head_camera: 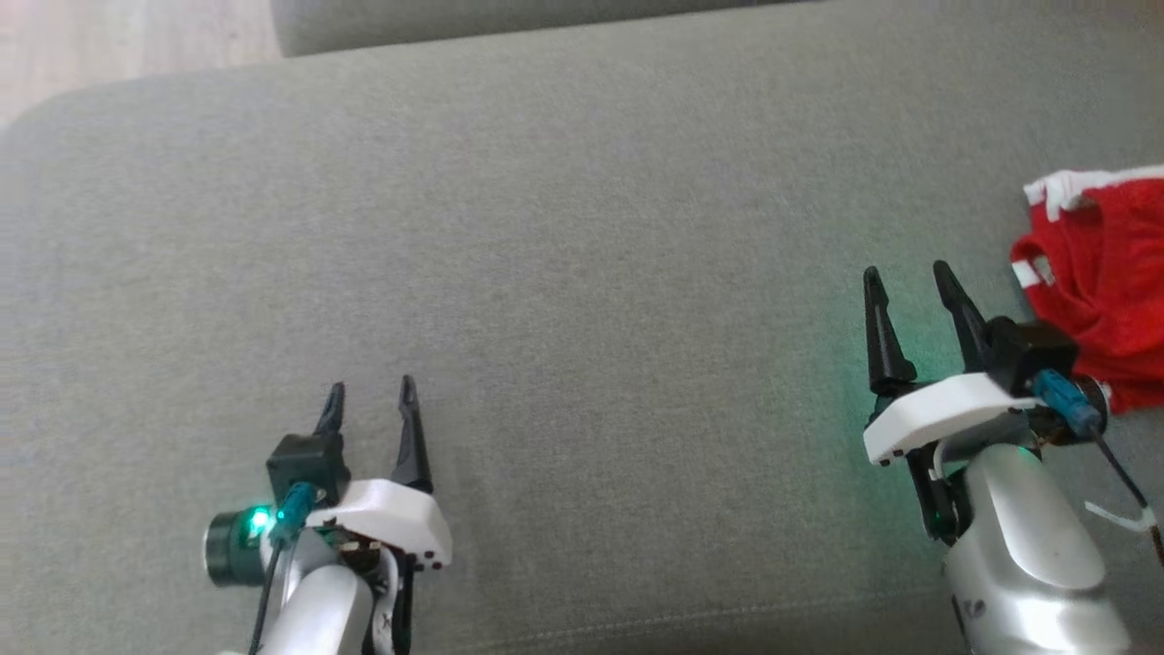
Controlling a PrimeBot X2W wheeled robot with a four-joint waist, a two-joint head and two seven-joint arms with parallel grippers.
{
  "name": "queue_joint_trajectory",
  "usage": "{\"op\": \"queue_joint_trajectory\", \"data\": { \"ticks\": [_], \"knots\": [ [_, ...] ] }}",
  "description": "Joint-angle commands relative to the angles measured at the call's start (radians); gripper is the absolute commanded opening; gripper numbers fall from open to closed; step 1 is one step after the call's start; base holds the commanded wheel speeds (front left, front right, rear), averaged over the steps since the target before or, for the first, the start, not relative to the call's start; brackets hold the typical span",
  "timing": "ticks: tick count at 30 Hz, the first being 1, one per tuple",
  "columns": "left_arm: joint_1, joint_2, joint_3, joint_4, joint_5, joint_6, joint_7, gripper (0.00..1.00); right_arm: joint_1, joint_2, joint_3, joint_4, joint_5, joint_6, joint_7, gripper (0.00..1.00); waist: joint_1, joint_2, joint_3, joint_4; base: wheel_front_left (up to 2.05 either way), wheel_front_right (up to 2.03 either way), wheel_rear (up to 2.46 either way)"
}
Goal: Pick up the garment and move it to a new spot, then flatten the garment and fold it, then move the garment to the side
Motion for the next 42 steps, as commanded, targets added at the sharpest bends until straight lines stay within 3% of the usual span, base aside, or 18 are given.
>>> {"op": "queue_joint_trajectory", "data": {
  "ticks": [1,11,22,23,27,42],
  "knots": [
    [-0.018,0.007,0.043,-0.032,0.011,0.01,-0.006,1.0,-0.008,0.01,0.013,-0.045,-0.008,0.007,-0.011,1.0,0.0,0.0,-0.024,0.02,0.0,0.0,0.0],
    [0.03,0.007,0.108,-0.049,0.038,0.011,-0.006,1.0,0.043,0.016,0.066,-0.053,0.031,0.007,-0.011,1.0,0.0,0.0,-0.081,0.043,0.0,0.0,0.0],
    [0.049,0.007,0.122,-0.076,-0.031,-0.061,-0.006,1.0,0.051,0.016,0.118,-0.054,0.05,0.007,-0.011,1.0,0.0,0.0,-0.086,0.07,0.0,0.0,0.0],
    [0.072,-0.001,0.088,-0.037,-0.032,-0.063,0.0,0.0,0.072,0.008,0.093,-0.021,0.045,0.0,0.0,0.0,0.0,0.0,-0.087,0.07,0.0,0.0,0.0],
    [0.1,-0.003,0.083,0.023,-0.035,-0.064,0.002,0.0,0.115,0.009,0.093,0.035,0.047,0.0,0.005,0.0,0.0,0.0,-0.087,0.071,0.0,0.0,0.0],
    [0.094,0.0,0.118,0.004,-0.187,-0.1,0.04,0.0,0.133,0.01,0.065,-0.013,0.211,0.001,0.046,0.0,0.0,0.0,-0.096,0.074,0.0,0.0,0.0]
  ]
}}
